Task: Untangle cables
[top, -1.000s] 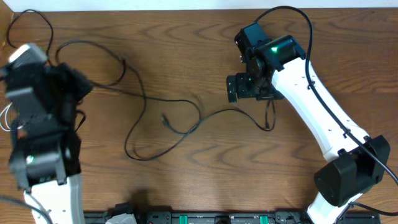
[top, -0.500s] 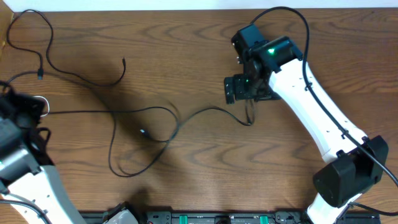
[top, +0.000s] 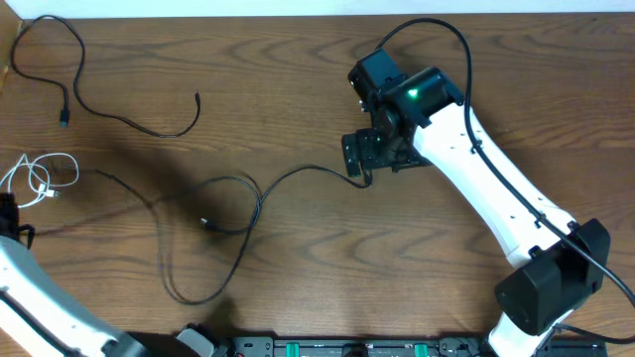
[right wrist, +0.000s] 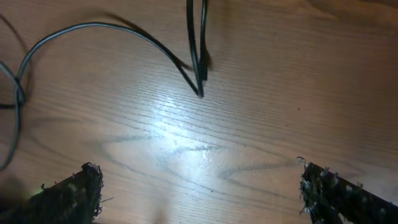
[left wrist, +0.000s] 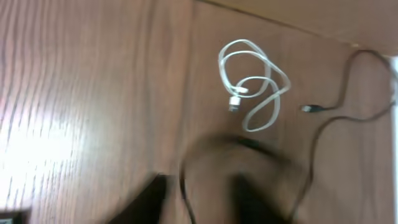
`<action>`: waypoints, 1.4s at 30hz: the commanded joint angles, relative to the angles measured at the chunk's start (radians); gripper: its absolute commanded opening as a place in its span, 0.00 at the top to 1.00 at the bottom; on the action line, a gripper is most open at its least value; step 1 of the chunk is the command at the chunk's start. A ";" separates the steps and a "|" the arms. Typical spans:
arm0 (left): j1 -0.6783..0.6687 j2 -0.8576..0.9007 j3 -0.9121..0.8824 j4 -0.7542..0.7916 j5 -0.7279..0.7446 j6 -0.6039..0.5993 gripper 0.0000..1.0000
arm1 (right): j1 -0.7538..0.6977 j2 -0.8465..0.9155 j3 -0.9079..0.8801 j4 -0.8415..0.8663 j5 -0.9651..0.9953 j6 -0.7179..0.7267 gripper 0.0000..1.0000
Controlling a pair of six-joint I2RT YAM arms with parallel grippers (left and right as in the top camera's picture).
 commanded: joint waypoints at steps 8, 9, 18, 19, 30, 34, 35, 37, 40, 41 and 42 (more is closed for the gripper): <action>0.005 0.114 0.006 -0.029 0.255 -0.013 0.19 | 0.017 -0.002 -0.078 0.061 0.001 -0.014 0.01; 0.002 0.118 0.006 -0.027 0.333 0.019 0.19 | 0.017 -0.002 -0.092 0.072 0.001 -0.013 0.01; -0.203 0.124 0.006 -0.073 0.631 0.347 0.19 | 0.016 -0.002 -0.126 0.158 -0.039 -0.013 0.01; -0.244 0.124 0.006 -0.089 0.631 0.388 0.20 | 0.016 -0.002 -0.126 0.166 -0.053 -0.013 0.01; -0.685 0.124 0.006 -0.145 0.537 0.479 0.19 | -0.077 -0.003 0.103 -0.062 -0.037 -0.014 0.01; -0.820 0.124 0.006 -0.111 0.537 0.478 0.20 | -0.158 -0.003 0.227 -0.164 0.006 -0.014 0.01; -0.852 0.124 0.006 -0.101 0.537 0.478 0.19 | -0.180 -0.003 0.248 -0.178 0.016 -0.014 0.01; -0.912 0.124 0.006 -0.079 0.537 0.477 0.20 | -0.224 -0.003 0.276 -0.201 0.027 -0.014 0.01; -1.000 0.131 0.006 -0.029 0.537 0.455 0.20 | -0.290 -0.003 0.282 -0.215 0.032 -0.014 0.01; -1.030 0.137 0.006 -0.008 0.537 0.442 0.19 | -0.309 -0.003 0.282 -0.218 0.037 -0.014 0.01; -1.060 0.143 0.006 0.014 0.537 0.433 0.20 | -0.329 -0.003 0.282 -0.219 0.044 -0.014 0.01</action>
